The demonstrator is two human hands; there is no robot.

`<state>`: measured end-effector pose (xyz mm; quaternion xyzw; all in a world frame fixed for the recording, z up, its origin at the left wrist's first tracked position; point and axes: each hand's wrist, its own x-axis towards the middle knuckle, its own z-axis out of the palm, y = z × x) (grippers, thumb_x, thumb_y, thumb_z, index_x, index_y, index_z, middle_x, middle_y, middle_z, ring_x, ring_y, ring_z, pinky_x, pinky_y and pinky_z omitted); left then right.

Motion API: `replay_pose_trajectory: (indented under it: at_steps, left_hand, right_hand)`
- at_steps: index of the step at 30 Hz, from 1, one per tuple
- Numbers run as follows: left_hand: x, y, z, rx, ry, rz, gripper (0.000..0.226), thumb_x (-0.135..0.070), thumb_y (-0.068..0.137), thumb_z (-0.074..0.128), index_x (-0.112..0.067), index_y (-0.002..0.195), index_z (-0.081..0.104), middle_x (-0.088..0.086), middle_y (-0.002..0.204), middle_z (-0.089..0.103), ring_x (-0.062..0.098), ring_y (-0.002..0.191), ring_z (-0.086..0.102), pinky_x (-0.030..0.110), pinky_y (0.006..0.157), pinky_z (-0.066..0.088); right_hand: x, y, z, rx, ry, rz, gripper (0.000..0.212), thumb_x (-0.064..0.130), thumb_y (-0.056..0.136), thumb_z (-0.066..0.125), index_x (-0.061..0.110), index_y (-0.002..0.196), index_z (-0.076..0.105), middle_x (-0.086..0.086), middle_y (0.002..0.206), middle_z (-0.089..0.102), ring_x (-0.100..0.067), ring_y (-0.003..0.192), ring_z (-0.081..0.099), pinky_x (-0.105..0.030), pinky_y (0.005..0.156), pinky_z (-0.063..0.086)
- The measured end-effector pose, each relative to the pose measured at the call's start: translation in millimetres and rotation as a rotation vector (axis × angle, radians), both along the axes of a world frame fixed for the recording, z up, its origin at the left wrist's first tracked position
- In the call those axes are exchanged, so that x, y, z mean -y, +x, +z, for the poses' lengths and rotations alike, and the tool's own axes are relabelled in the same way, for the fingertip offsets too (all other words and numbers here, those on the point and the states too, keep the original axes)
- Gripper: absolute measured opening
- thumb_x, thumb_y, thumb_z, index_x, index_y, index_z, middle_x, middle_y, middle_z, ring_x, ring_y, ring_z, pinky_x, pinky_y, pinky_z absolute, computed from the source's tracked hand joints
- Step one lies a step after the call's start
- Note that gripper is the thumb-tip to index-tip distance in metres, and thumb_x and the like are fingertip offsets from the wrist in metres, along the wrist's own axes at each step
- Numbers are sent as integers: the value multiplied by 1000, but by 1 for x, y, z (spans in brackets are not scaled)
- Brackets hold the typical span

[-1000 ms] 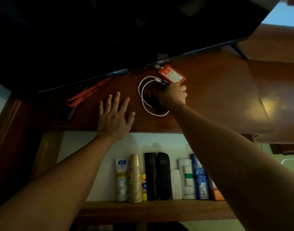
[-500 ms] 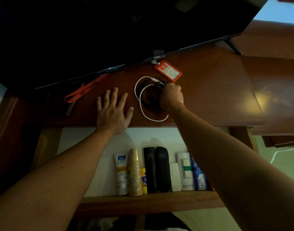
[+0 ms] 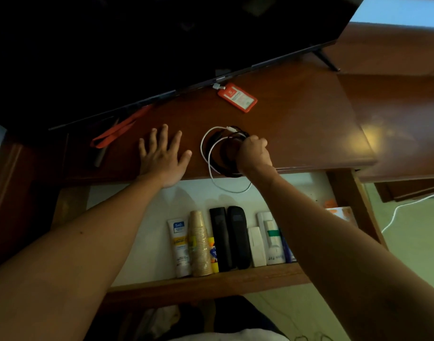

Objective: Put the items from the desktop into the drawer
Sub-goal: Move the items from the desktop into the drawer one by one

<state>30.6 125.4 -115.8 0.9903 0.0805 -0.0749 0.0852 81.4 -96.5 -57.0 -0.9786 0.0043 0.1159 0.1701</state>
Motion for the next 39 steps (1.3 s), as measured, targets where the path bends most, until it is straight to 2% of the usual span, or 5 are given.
replay_pose_trajectory:
  at_steps: [14, 22, 31, 36, 39]
  left_hand:
    - [23, 2, 7, -94, 1, 54, 76, -65, 98, 14, -24, 160, -3, 13, 166, -18, 38, 150, -20, 61, 116, -15]
    - [24, 1, 4, -83, 66, 47, 76, -69, 96, 7, -27, 159, -5, 15, 166, -17, 40, 151, -17, 62, 118, -11]
    - [24, 2, -2, -27, 95, 44, 77, -69, 95, 7, -27, 159, -1, 16, 166, -11, 42, 151, -11, 64, 118, -6]
    - [26, 1, -2, 2, 104, 52, 77, -68, 96, 9, -26, 159, 3, 17, 167, -7, 43, 151, -7, 65, 118, -3]
    - [27, 0, -2, 0, 100, 50, 77, -68, 95, 9, -26, 159, 3, 16, 167, -7, 43, 152, -7, 65, 118, -2]
  right_hand:
    - [53, -111, -45, -121, 271, -77, 20, 1, 98, 39, -5, 115, 47, -26, 124, 49, -40, 107, 50, -29, 73, 30]
    - [71, -114, -71, -244, 160, -266, 29, 0, 91, 49, -8, 118, 51, -25, 122, 58, -39, 108, 57, -32, 73, 39]
    - [78, -55, -89, -269, 371, -654, 31, 12, 94, 52, 1, 121, 63, -17, 119, 64, -32, 112, 61, -31, 75, 42]
    - [75, -41, -107, -292, 280, -707, 38, 14, 94, 57, -5, 127, 56, -19, 127, 60, -34, 117, 59, -36, 98, 50]
    - [76, -46, -104, -312, 300, -695, 37, 14, 96, 53, -4, 128, 55, -19, 127, 60, -35, 118, 58, -34, 95, 49]
